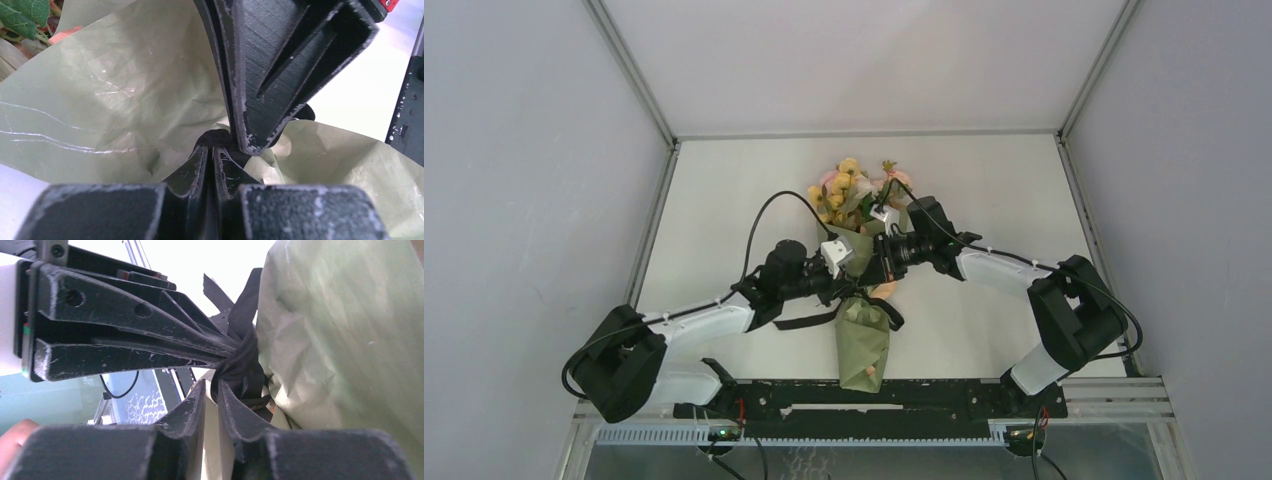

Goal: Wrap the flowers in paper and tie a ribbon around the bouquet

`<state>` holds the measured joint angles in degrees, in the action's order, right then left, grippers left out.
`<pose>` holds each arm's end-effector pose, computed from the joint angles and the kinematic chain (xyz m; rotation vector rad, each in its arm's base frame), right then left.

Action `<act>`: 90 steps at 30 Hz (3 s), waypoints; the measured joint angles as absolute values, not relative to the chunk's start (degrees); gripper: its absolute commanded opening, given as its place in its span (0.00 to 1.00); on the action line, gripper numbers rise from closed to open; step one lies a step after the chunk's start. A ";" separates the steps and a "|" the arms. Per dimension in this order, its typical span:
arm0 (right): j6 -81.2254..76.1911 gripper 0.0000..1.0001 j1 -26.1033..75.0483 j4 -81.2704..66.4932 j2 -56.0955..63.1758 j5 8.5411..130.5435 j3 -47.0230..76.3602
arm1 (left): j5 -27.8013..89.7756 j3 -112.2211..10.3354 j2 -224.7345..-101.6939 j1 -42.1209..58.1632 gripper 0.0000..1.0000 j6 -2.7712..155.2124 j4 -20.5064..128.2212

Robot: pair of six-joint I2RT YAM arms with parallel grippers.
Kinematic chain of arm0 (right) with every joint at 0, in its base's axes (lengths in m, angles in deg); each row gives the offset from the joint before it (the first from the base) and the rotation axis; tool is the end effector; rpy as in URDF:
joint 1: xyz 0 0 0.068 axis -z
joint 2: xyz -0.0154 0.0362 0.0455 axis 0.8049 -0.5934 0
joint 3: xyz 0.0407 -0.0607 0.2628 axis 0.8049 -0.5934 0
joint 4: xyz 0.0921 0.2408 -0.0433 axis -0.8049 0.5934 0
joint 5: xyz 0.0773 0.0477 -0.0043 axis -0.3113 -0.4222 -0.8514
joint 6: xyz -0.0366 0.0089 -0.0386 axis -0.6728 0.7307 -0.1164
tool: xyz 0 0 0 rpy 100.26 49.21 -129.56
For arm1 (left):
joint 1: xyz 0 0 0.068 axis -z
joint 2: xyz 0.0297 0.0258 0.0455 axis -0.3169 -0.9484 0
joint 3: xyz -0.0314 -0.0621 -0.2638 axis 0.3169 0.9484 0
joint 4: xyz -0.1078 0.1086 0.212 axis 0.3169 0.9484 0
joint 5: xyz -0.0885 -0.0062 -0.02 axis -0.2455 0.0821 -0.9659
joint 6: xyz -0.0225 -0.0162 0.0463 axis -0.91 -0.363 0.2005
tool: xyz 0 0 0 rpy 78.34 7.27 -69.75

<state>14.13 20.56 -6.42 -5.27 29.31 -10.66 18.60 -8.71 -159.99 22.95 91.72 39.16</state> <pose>0.2541 0.1968 0.2033 -0.6767 2.3318 1.4424 0.1851 -0.1801 0.1985 1.0117 1.8074 -0.7728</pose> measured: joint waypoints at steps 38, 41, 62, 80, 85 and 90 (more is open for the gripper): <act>-3.29 0.24 21.00 16.00 -16.13 36.02 3.46 | 21.05 -7.48 -164.30 23.41 0.17 93.47 32.56; -3.07 0.27 21.52 12.31 -16.17 31.51 2.61 | 21.25 -7.15 -164.32 23.41 0.17 93.82 32.41; -1.04 0.43 22.14 1.36 -18.23 24.37 -1.26 | 23.04 -5.67 -164.32 23.41 0.20 93.84 30.90; -0.29 0.06 21.11 -0.89 -19.01 24.63 -4.24 | 23.46 -5.43 -164.32 23.41 0.22 93.87 29.42; 0.91 0.00 21.55 -1.59 -18.99 24.41 -4.35 | 23.37 -5.43 -164.23 23.34 0.42 94.76 29.50; 1.08 0.00 22.14 -1.37 -17.57 24.74 -5.13 | 21.95 -5.43 -161.30 22.38 0.65 98.63 32.34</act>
<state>1.08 22.14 -1.37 -17.57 24.74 -5.13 21.95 -5.43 -161.30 22.38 98.63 32.34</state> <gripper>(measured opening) 0.007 0.568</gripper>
